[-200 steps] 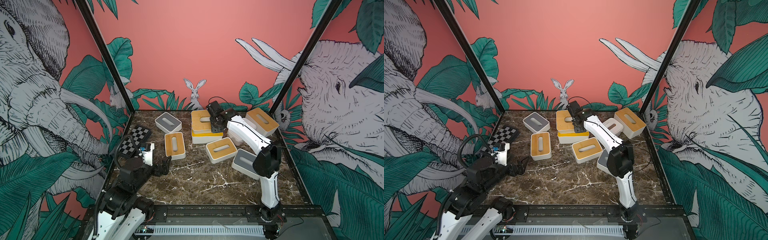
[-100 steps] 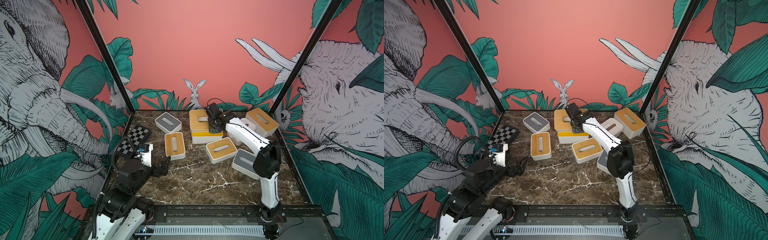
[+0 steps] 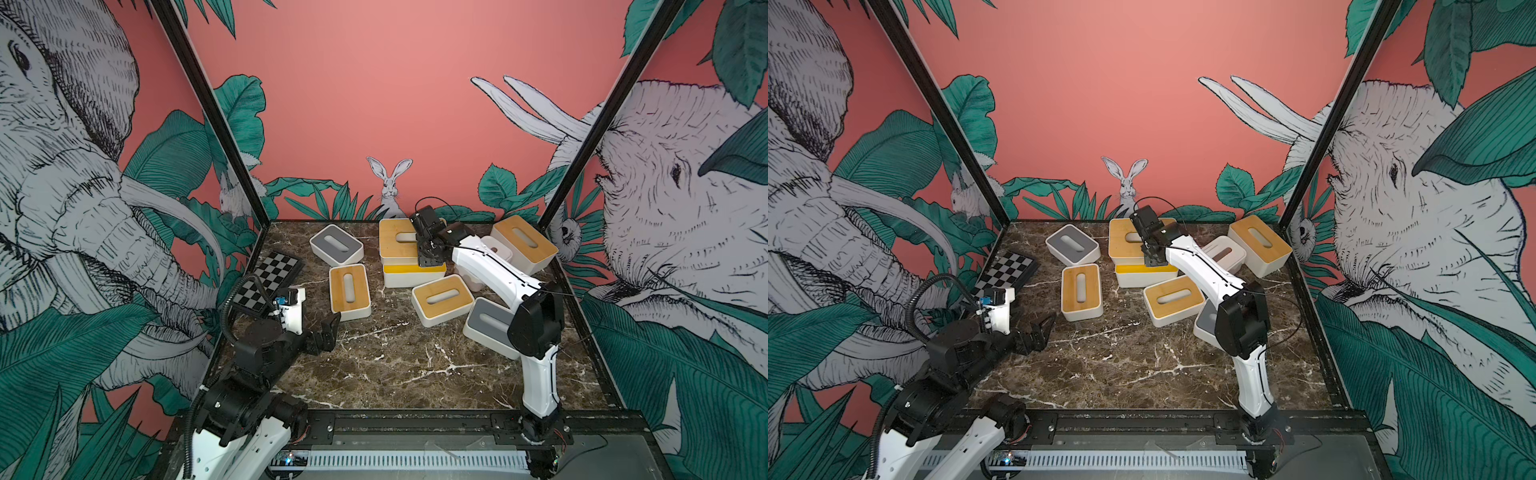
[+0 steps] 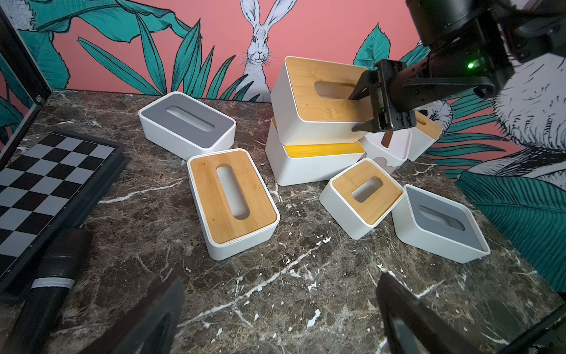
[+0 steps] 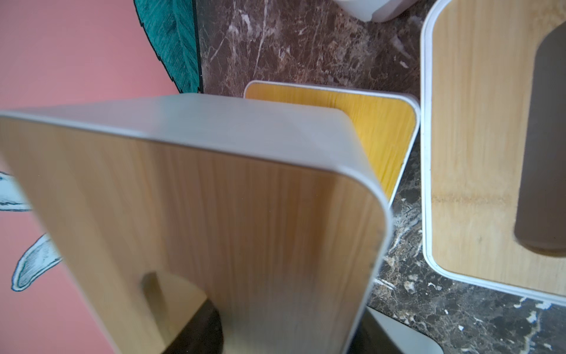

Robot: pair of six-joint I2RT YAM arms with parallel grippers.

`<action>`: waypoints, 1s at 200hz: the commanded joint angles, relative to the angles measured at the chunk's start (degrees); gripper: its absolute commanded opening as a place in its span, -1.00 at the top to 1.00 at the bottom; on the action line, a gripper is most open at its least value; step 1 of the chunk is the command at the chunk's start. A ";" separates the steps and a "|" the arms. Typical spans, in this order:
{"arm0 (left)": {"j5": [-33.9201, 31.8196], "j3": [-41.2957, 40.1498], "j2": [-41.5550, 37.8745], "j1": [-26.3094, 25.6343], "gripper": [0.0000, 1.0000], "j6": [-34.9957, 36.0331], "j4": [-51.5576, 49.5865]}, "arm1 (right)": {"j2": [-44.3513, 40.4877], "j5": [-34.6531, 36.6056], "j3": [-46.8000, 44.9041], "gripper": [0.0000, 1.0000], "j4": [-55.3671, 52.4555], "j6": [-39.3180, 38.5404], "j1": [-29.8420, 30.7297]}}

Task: Stack the tissue boxes
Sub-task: Place the tissue box at the tissue box.

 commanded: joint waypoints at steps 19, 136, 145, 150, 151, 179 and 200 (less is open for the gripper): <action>0.11 -0.57 -0.03 -0.12 -0.99 -0.30 0.89 | -1.41 1.36 5.66 -0.29 -4.56 -1.23 -0.59; -1.00 0.47 4.24 -0.10 -0.99 0.19 -0.66 | -19.67 9.87 -9.93 -0.44 2.20 -18.53 -1.25; -0.95 0.76 5.14 -0.06 -0.99 0.21 -0.77 | -21.26 10.05 -11.05 -0.52 2.16 -23.57 -2.46; -0.80 0.87 5.77 -0.10 -0.99 0.21 -0.85 | -22.07 9.75 -11.55 -0.59 2.50 -26.36 -3.25; -0.69 0.88 5.91 -0.10 -0.99 0.21 -0.88 | -22.18 9.66 -11.72 -0.60 2.58 -26.95 -3.46; 1.65 2.90 12.37 1.15 -0.99 0.89 -0.74 | -24.29 1.59 -15.69 -0.97 5.90 -43.20 -10.13; 5.10 7.83 20.78 1.39 -0.99 -0.70 3.06 | -25.64 -7.35 -15.85 -0.98 6.29 -53.82 -15.84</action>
